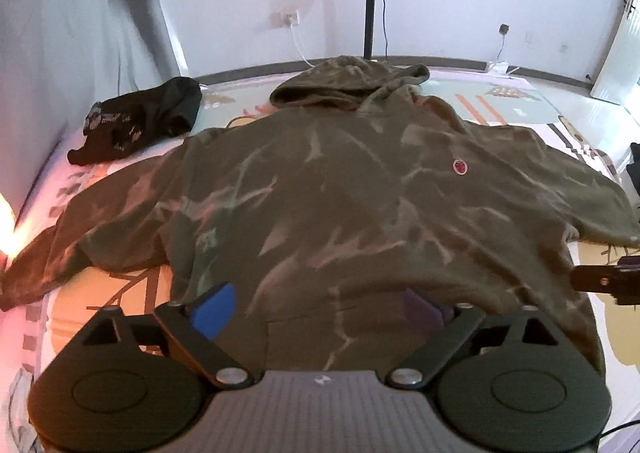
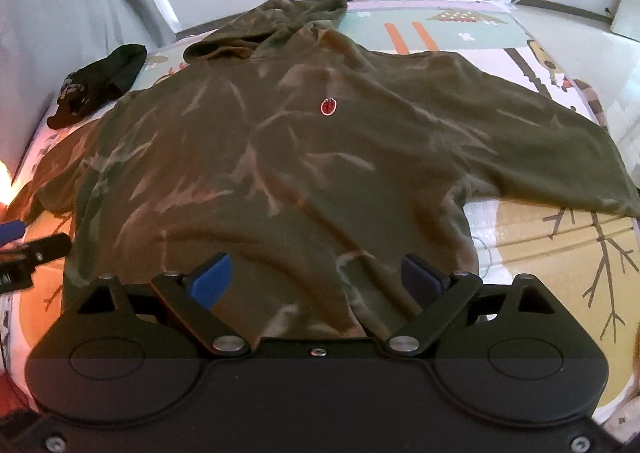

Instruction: Fold clothes

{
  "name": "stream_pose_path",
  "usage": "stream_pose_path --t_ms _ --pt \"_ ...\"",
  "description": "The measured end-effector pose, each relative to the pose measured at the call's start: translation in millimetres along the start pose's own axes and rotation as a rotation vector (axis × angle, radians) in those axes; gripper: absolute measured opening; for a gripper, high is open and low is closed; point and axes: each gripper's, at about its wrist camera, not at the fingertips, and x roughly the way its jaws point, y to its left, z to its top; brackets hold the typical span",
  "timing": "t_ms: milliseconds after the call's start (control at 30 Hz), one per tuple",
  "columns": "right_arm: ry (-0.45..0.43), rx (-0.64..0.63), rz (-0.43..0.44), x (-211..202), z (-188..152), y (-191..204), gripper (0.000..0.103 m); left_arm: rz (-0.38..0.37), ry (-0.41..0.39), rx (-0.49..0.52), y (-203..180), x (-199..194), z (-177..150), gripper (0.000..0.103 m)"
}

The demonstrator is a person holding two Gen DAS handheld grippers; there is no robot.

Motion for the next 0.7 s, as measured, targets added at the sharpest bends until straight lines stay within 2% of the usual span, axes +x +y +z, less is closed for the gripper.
stream_pose_path --t_ms 267,700 --pt "-0.025 -0.002 -0.085 -19 16 21 0.091 -0.018 0.065 -0.011 -20 -3 18 0.094" --pt "-0.012 0.09 -0.038 -40 28 17 0.092 0.025 0.122 -0.049 -28 -15 39 0.094"
